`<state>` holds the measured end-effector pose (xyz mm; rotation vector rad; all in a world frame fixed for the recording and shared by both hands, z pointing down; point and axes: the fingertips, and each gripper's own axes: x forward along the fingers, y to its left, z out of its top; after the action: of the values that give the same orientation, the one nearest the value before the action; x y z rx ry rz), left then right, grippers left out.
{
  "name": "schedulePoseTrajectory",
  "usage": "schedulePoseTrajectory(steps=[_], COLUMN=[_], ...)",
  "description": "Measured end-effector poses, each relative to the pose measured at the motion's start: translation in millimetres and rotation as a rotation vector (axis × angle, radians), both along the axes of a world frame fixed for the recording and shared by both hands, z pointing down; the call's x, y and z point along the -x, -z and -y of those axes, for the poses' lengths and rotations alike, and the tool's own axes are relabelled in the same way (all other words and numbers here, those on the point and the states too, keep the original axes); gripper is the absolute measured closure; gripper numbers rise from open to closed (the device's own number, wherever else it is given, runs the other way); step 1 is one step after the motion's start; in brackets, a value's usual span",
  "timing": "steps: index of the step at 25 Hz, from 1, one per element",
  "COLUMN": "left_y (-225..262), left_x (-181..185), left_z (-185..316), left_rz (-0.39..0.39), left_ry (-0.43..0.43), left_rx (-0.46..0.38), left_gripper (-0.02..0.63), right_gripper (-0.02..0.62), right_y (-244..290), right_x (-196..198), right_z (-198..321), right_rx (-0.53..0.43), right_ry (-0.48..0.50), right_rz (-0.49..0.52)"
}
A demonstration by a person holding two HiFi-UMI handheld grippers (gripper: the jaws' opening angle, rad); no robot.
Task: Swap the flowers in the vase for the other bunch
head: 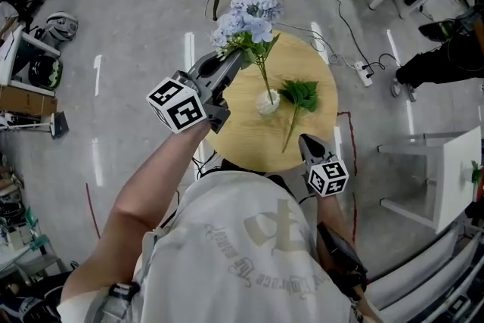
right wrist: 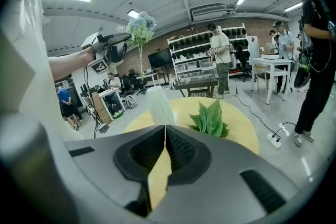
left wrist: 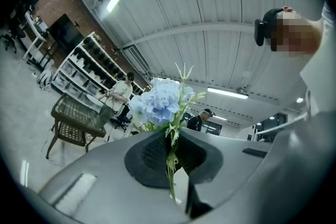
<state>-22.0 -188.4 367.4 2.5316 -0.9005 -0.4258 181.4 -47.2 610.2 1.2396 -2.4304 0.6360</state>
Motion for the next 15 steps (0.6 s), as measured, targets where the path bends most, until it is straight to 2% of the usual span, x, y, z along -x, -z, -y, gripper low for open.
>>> schedulePoseTrajectory(steps=[15], left_y=[7.0], left_x=[-46.4], left_z=[0.7], left_rz=[0.117], left_ry=[-0.103], left_rx=[-0.158], left_gripper=[0.591], right_gripper=[0.586], right_y=[-2.2], right_x=[-21.5], right_z=[-4.1], right_rx=[0.012], right_ry=[-0.069], right_rz=[-0.006])
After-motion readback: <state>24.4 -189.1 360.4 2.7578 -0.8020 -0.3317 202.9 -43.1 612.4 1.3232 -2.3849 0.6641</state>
